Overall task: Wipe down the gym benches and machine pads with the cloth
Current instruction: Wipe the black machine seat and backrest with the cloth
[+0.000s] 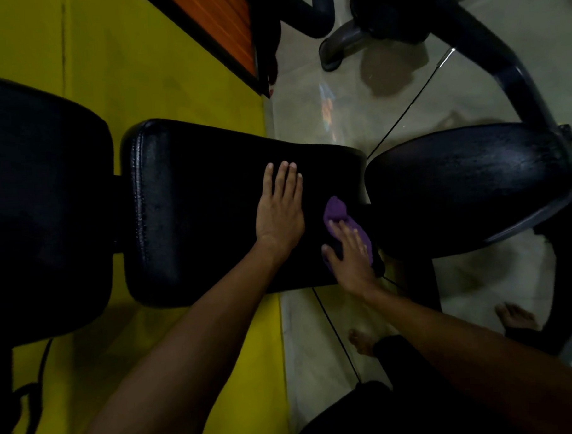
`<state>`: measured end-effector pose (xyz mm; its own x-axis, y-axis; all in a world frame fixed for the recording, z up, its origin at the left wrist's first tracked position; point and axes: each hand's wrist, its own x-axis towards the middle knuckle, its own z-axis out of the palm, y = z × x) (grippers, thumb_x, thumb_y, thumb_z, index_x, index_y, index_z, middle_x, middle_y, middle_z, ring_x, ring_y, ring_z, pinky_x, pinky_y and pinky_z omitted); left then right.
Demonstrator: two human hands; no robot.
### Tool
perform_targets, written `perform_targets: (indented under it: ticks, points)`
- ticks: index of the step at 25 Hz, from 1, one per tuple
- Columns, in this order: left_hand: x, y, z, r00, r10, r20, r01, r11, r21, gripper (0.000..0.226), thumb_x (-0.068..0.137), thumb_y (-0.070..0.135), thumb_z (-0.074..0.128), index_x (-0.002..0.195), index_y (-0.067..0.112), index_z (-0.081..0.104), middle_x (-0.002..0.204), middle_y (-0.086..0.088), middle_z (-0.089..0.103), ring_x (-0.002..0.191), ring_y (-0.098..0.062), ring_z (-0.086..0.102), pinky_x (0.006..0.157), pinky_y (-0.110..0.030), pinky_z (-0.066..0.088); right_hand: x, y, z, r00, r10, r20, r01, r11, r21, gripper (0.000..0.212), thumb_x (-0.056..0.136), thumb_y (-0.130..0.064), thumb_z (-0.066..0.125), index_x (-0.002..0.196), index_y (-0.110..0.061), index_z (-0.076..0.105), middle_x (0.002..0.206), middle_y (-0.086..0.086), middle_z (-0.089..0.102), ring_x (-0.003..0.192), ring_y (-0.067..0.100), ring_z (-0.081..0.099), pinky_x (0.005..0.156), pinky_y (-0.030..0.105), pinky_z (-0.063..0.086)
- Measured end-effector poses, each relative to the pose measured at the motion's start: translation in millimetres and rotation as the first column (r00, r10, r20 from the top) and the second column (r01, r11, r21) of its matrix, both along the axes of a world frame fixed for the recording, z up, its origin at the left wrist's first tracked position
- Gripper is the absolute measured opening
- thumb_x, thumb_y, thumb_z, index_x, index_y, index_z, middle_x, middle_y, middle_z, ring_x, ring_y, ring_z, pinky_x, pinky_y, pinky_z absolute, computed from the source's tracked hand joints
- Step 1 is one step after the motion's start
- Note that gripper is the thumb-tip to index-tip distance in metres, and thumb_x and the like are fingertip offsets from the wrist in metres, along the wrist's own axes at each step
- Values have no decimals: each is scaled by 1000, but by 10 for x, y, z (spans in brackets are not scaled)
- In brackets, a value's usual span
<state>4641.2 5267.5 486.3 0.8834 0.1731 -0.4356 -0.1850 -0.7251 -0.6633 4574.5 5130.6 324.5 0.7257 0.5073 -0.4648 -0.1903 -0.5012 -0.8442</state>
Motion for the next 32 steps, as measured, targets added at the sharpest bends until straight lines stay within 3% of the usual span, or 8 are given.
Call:
perform_targets:
  ticks: [5, 10, 13, 18, 22, 25, 29, 32]
  points:
    - [-36, -9, -81, 1000, -20, -2, 20, 999, 39, 64, 106, 38, 14, 159, 5, 2, 167, -17, -3, 154, -34, -8, 122, -58, -10, 644, 400, 27, 958, -184, -220, 144, 972, -186, 60, 107, -47, 37, 161, -38, 15, 171, -8, 8, 157, 28, 4, 125, 52, 4]
    - [-32, 1, -142, 999, -31, -9, 32, 998, 50, 64, 107, 40, 15, 159, 5, 1, 167, -17, -3, 154, -36, -9, 121, -60, -10, -37, 121, 458, 997, 16, 72, -24, 993, 112, 59, 100, -61, 29, 157, -48, 16, 168, -15, 6, 157, 18, -4, 124, 43, -3]
    - [-31, 10, -174, 999, -38, -8, 38, 997, 61, 65, 107, 41, 15, 159, 6, 1, 167, -16, -3, 154, -36, -10, 121, -61, -9, -309, -188, 171, 998, 2, 63, -4, 999, 34, 63, 96, -69, 28, 156, -49, 23, 169, -12, 15, 157, 18, 2, 125, 44, 1]
    - [-38, -7, -201, 999, -38, -11, 38, 995, 91, 66, 106, 43, 12, 159, 6, -2, 167, -17, -7, 153, -37, -12, 121, -62, -5, 321, 27, -473, 886, -320, -336, 282, 946, -158, 76, 86, -69, 46, 153, -32, 43, 160, -2, 40, 150, 26, 32, 122, 54, 22]
    - [-28, -14, -235, 999, -39, -4, 40, 997, 71, 66, 106, 43, 15, 159, 7, 0, 167, -18, -6, 153, -38, -12, 120, -64, -9, 50, 103, 264, 962, -148, -230, 139, 989, -57, 53, 104, -54, 42, 155, -43, 33, 168, -10, 20, 156, 22, 8, 125, 52, 3]
    - [-18, -5, -246, 999, -39, 0, 39, 997, 64, 66, 106, 43, 15, 159, 7, 0, 167, -18, -6, 153, -38, -13, 120, -64, -10, -411, -160, 452, 991, -49, -125, 54, 998, 31, 58, 99, -63, 35, 155, -49, 28, 169, -13, 13, 156, 18, -4, 124, 49, -4]
    - [-23, -13, -268, 999, -32, -13, 33, 996, 79, 67, 106, 44, 13, 159, 7, -1, 167, -18, -8, 153, -38, -13, 120, -64, -8, -326, -342, -249, 935, -239, -260, 199, 965, -172, 82, 89, -83, 31, 156, -36, 35, 165, -1, 29, 154, 29, 18, 125, 45, 13]
    - [-27, 2, -299, 999, -37, -8, 38, 995, 91, 67, 106, 44, 11, 159, 6, -2, 166, -19, -9, 152, -39, -14, 119, -65, -7, -96, -470, -710, 884, -218, -414, 150, 970, -192, 63, 102, -64, 33, 156, -31, 36, 161, 10, 36, 146, 34, 34, 121, 46, 25]
